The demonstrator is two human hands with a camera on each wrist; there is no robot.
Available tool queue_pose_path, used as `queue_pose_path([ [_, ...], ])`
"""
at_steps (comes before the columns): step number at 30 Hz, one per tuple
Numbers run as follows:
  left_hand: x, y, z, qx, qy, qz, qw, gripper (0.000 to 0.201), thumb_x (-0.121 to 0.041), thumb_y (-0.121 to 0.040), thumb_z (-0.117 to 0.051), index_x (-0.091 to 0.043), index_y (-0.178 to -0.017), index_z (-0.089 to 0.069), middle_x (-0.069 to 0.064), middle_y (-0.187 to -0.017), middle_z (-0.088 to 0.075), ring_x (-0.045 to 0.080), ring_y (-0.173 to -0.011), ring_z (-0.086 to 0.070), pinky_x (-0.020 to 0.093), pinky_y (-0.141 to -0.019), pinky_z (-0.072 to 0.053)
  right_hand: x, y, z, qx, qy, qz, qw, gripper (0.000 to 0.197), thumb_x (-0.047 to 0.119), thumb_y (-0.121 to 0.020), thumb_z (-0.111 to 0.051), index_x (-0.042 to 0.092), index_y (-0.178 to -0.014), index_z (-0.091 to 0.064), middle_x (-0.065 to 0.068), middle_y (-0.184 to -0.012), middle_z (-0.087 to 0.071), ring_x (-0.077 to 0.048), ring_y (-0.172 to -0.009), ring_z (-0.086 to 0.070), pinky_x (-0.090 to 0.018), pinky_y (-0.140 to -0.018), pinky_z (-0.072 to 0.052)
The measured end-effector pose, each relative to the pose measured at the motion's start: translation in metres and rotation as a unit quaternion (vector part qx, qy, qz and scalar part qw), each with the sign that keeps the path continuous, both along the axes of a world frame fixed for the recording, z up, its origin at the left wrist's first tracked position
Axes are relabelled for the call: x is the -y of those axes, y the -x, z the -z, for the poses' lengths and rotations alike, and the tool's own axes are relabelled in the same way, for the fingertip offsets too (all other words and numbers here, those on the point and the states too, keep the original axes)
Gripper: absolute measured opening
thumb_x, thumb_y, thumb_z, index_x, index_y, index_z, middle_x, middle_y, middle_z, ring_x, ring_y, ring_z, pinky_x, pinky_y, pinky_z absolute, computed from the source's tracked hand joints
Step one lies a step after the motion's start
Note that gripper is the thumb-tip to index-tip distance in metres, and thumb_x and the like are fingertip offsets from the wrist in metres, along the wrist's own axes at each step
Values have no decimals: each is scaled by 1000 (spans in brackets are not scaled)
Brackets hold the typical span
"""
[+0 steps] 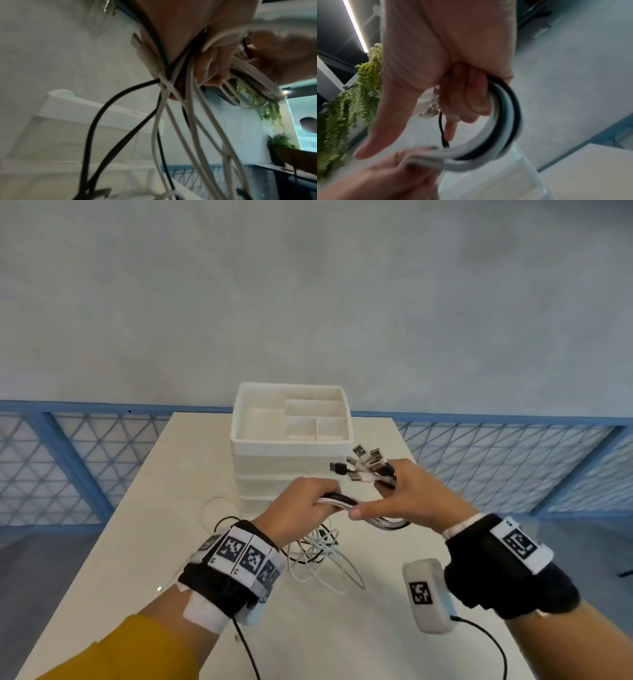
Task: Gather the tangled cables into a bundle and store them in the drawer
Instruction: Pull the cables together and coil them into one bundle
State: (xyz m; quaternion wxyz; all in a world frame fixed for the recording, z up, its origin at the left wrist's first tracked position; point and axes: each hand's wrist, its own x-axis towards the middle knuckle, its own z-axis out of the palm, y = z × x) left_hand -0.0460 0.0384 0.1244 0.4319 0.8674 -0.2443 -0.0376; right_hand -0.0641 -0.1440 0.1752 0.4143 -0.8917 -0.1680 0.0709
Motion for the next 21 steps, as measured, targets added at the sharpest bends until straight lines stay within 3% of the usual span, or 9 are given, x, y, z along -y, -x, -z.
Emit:
queue_pose_path([
  [1, 3, 1, -4, 4, 11, -5, 1000, 11, -17, -82, -56, -17, -84, -67, 4, -83, -71, 20, -79, -64, 30, -69, -47, -6, 4, 3, -6, 21, -8, 1000, 28, 33, -59, -86, 23, -66, -61, 12, -51, -65, 0, -50, -54, -8, -56, -31],
  [3, 9, 4, -8, 6, 33, -17, 999, 16, -10, -81, -59, -16, -90, -70, 1, -86, -72, 15, -80, -64, 24, -70, -48, -19, 10, 14, 8, 60, -10, 998, 39, 23, -65, -83, 33, -53, -47, 28, -39, -51, 6, -44, -49, -12, -49, -32],
  [6, 9, 6, -10, 2, 55, -16, 998, 13, -4, -77, -62, -12, -85, -68, 2, -83, -72, 15, -80, -66, 26, -71, -49, -26, 10, 28, 27, 78, 34, 996, 44, 28, -77, -73, 31, -47, -42, 22, -36, -49, -5, -41, -41, -19, -49, -28],
  [10, -11, -1, -7, 2, 24, 32, 999, 21, -16, -77, -65, -14, -98, -61, 6, -96, -66, 20, -88, -62, 31, -78, -47, -10, 5, 14, -15, 84, 88, 993, 28, 32, -81, -68, 17, -58, -62, 7, -40, -47, -7, -47, -42, -23, -53, -34],
  [12, -22, -1, 1, 47, -10, 15, 999, 25, -8, -78, -62, -15, -102, -59, 1, -97, -56, 16, -87, -55, 23, -78, -42, 3, 3, 8, -16, 76, 103, 992, 33, 35, -82, -66, 18, -55, -59, 7, -36, -47, -3, -43, -41, -15, -47, -29],
  [14, -26, 3, 8, 90, 36, -25, 995, 29, -2, -78, -59, -16, -104, -59, -11, -95, -48, 4, -85, -51, 9, -77, -39, 13, 2, 3, -14, 81, 111, 990, 33, 36, -83, -65, 16, -58, -57, 8, -44, -48, -3, -46, -41, -17, -48, -28],
  [17, -27, 6, 14, 108, 125, -66, 984, 18, -7, -77, -68, -18, -82, -55, -14, -75, -47, 1, -72, -49, 7, -68, -37, 22, 3, -7, -6, 67, 123, 990, 32, 35, -85, -63, 13, -61, -58, 0, -57, -49, -13, -53, -42, -24, -53, -29],
  [19, -33, 4, 13, 54, 177, -83, 979, 31, -13, -76, -71, -16, -64, -42, -12, -58, -42, 3, -59, -40, 13, -60, -35, 26, 3, -12, -8, 55, 138, 989, 36, 34, -88, -58, 12, -60, -59, 1, -53, -50, -14, -55, -46, -25, -56, -33],
  [21, -45, -2, 16, 13, 197, -111, 974, 33, -16, -83, -63, -11, -61, -39, -9, -56, -40, 10, -58, -40, 17, -57, -39, 32, 2, -15, -7, -10, 171, 985, 36, 32, -90, -56, 11, -61, -57, 2, -49, -53, -20, -65, -59, -32, -69, -42],
])
